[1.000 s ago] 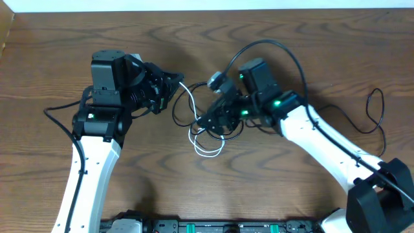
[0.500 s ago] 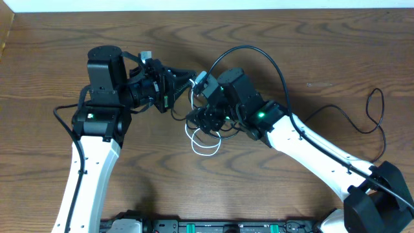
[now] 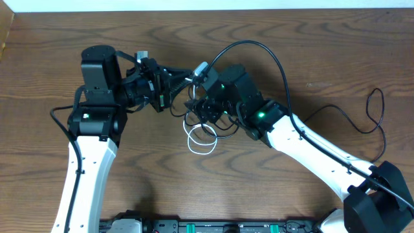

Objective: Untangle cables

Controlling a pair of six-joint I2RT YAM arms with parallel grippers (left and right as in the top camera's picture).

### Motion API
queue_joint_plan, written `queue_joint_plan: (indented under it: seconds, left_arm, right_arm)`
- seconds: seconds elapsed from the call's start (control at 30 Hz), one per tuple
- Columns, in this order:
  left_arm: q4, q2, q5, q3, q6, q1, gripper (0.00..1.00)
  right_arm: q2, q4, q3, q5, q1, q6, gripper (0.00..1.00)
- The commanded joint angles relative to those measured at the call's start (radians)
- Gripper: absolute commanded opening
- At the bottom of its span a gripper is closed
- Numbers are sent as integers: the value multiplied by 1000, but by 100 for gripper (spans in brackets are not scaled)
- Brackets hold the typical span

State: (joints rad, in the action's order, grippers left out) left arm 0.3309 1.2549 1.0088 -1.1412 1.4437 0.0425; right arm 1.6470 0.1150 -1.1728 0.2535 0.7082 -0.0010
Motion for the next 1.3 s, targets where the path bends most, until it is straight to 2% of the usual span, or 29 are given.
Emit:
queue_joint_plan:
  seconds: [0.0,0.3,0.53,0.87,1.0,1.1,1.27]
  left_arm:
    - [0,4,50,-21,6,-2,8]
    - [0,4,47,-21,5,-60,8]
    - [0,4,47,-21,-15,-71,8]
    - [3,4,54,-21,-22,-70,8]
    - [3,4,58,-21,-44,-70,8]
    - [3,4,58,-21,-87,-70,8]
    - [4,4,58,-21,-135,-70,8]
  right_arm:
    - [8,-47,-7,54,3,16,75]
    - [8,-23,-7,237,0,11,75]
    - [8,-28,-7,240,-16,16,76]
    - [8,-107,-7,248,-61,127,76]
    - [16,-101,-7,200,-61,167,80]
    - [35,-101,-7,194,-61,260,97]
    - [77,-111,-7,225,-58,397,99]
